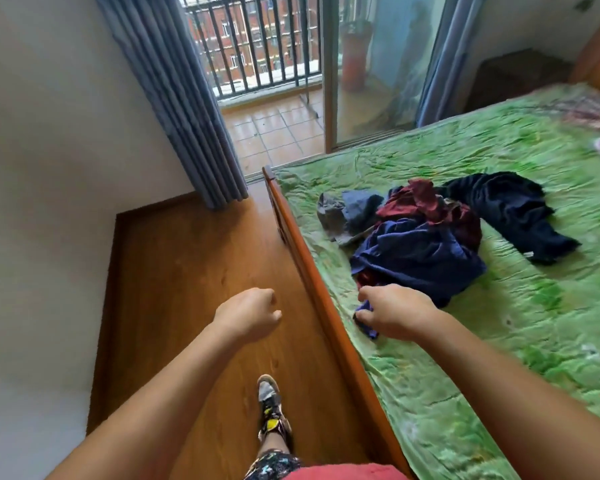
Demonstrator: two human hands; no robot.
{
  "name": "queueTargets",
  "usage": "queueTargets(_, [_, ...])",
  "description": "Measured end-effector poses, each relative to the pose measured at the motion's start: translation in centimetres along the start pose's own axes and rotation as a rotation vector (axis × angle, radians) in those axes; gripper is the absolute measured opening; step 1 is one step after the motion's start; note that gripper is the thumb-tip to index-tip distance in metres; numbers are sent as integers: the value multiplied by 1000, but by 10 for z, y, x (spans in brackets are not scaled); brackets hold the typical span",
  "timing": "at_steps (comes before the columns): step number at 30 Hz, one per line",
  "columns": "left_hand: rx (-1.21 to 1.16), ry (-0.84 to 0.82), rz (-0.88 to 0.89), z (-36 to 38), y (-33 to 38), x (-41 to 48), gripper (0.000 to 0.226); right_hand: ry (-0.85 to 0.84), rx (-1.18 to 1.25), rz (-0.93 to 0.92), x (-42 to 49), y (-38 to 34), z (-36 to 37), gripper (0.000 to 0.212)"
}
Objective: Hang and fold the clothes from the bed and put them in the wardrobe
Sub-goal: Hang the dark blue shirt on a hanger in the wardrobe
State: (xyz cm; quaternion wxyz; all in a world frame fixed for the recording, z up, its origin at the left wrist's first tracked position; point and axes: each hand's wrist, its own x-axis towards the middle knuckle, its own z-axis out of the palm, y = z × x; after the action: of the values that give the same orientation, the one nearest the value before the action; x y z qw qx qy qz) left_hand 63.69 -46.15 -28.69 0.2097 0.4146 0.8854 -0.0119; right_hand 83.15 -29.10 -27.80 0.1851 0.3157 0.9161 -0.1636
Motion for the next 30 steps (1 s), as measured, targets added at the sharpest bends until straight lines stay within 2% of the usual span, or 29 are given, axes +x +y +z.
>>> queueTargets(7, [132,-92,352,-42,21,145,28,0,114,335,73,29,-29,38])
queueTargets(12, [251,-146,521,-67,36,232,28,29,182,544,109,51,-44,34])
queueTargets(18, [348,-225,686,-61,86,291,31,4,288,697,124,74,-35,39])
queueTargets(23, [381,-278,756,-44,143,329,31,-12,346,760,141,115,-24,37])
queueTargets(30, [434,-320,764,-34,188,374,17,-37,414,796,164,174,-25,36])
